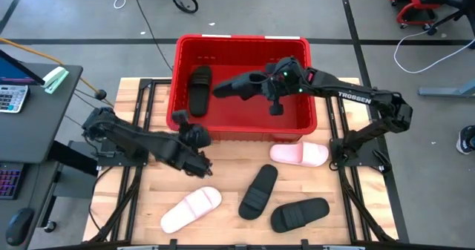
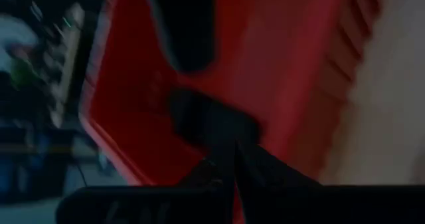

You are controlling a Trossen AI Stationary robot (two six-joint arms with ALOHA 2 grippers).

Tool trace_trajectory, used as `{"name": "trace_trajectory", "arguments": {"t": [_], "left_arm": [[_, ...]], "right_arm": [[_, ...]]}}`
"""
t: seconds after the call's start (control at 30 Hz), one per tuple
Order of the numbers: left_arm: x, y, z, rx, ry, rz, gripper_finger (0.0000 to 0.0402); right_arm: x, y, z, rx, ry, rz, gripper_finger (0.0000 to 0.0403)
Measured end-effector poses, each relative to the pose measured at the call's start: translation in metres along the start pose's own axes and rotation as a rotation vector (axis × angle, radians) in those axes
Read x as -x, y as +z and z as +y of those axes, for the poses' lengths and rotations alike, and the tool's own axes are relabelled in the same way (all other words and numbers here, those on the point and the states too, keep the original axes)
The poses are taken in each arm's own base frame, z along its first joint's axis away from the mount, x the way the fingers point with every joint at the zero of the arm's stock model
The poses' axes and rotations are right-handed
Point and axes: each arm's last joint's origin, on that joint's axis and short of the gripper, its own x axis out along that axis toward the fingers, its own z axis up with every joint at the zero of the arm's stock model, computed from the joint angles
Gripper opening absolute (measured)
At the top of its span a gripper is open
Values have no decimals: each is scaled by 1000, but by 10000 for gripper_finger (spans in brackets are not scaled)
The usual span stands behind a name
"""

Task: Pick and place slides into bin
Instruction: Put the black slipper into the red bin

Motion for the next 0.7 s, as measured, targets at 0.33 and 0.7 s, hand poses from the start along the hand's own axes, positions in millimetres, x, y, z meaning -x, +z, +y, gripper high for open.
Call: {"name": "trace_trajectory", "arguments": {"t": [0.33, 0.7], "left_arm": [[14, 41, 104, 175, 181, -123, 13], [-4, 56, 188, 316, 228, -142, 23]], "right_arm": [[-21, -57, -43, -275, 77, 38, 7], [-59, -122, -74, -595, 52, 112, 12]]}}
